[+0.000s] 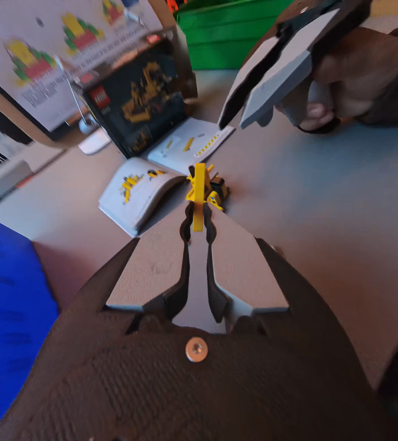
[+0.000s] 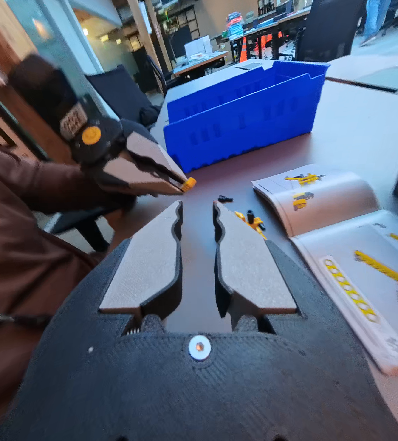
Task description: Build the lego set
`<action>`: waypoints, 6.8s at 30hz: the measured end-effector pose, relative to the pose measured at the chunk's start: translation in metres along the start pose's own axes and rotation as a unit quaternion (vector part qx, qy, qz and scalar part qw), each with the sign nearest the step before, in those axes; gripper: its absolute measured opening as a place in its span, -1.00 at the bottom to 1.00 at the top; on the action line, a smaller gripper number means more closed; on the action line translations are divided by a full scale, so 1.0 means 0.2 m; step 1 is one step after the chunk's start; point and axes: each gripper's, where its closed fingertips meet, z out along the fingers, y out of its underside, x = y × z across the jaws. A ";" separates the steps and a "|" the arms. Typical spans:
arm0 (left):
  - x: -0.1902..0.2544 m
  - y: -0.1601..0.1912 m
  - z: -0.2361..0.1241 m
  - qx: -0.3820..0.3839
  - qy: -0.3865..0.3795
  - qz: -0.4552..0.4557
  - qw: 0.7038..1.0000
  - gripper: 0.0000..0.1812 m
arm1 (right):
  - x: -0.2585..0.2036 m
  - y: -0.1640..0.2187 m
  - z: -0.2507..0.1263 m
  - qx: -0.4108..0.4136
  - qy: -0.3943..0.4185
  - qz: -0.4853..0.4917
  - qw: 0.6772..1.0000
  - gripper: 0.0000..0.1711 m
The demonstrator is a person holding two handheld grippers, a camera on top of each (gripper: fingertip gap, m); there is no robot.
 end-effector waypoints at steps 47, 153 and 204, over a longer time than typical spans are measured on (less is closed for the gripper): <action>0.15 -0.05 -0.11 0.048 0.344 -0.332 0.877 -0.95 | -0.28 0.21 0.15 -0.127 -0.088 -0.143 0.977 -0.77; 0.34 0.16 -0.11 -0.068 0.361 -0.306 0.879 -0.94 | -0.26 0.26 0.25 -0.143 -0.061 -0.085 0.984 -0.84; 0.14 0.17 -0.11 -0.036 0.229 -0.201 0.952 -0.95 | -0.21 0.35 0.21 -0.219 0.003 -0.126 0.968 -0.86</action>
